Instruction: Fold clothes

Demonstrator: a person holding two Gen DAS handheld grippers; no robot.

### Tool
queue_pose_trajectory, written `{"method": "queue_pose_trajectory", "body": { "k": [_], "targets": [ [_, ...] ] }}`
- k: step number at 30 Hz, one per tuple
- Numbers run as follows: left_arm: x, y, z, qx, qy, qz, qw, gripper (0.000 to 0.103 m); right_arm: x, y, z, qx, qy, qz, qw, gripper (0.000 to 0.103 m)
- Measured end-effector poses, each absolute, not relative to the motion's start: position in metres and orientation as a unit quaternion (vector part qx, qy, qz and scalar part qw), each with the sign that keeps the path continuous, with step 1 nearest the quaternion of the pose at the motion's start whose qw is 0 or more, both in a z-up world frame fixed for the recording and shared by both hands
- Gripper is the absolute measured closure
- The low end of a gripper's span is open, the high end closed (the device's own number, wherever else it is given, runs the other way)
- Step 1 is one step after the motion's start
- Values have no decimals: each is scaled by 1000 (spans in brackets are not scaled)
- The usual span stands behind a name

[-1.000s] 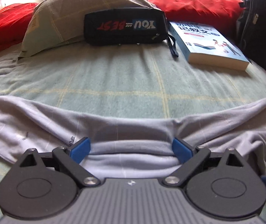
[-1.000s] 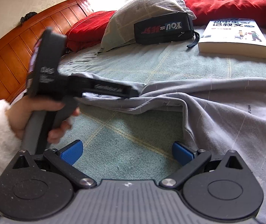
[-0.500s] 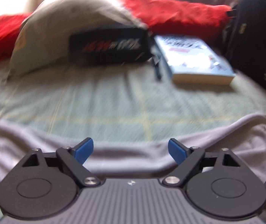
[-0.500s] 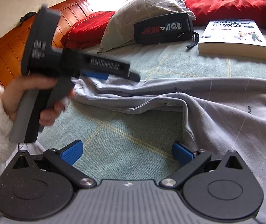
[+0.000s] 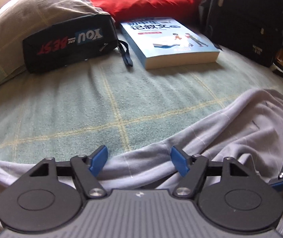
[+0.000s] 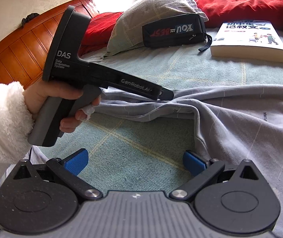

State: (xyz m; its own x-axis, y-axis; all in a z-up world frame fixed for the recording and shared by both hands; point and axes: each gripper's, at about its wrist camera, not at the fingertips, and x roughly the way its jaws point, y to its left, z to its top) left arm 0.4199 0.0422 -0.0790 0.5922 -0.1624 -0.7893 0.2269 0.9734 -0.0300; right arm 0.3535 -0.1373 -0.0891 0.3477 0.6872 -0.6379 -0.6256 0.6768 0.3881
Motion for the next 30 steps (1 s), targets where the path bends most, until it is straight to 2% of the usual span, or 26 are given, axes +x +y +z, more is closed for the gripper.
{"method": "queue_pose_trajectory", "body": {
  "k": [2, 4, 6, 15, 26, 28, 30],
  "targets": [
    [420, 35, -80, 57, 439, -121, 889, 45, 354, -137, -89, 38, 407, 400, 820, 0],
    [418, 28, -76, 70, 436, -142, 886, 80, 354, -138, -89, 38, 407, 400, 820, 0],
    [417, 22, -73, 83, 428, -140, 889, 98, 355, -138, -89, 38, 407, 400, 820, 0],
    [444, 28, -60, 67, 386, -89, 916, 101, 356, -141, -92, 40, 406, 401, 820, 0],
    [486, 22, -75, 44, 391, -54, 918, 101, 358, -142, -93, 38, 406, 402, 820, 0],
    [489, 24, -72, 41, 389, -46, 919, 94, 358, -142, -93, 39, 406, 402, 820, 0],
    [491, 27, -68, 37, 386, -35, 921, 93, 359, -143, -93, 41, 406, 403, 819, 0]
  ]
}}
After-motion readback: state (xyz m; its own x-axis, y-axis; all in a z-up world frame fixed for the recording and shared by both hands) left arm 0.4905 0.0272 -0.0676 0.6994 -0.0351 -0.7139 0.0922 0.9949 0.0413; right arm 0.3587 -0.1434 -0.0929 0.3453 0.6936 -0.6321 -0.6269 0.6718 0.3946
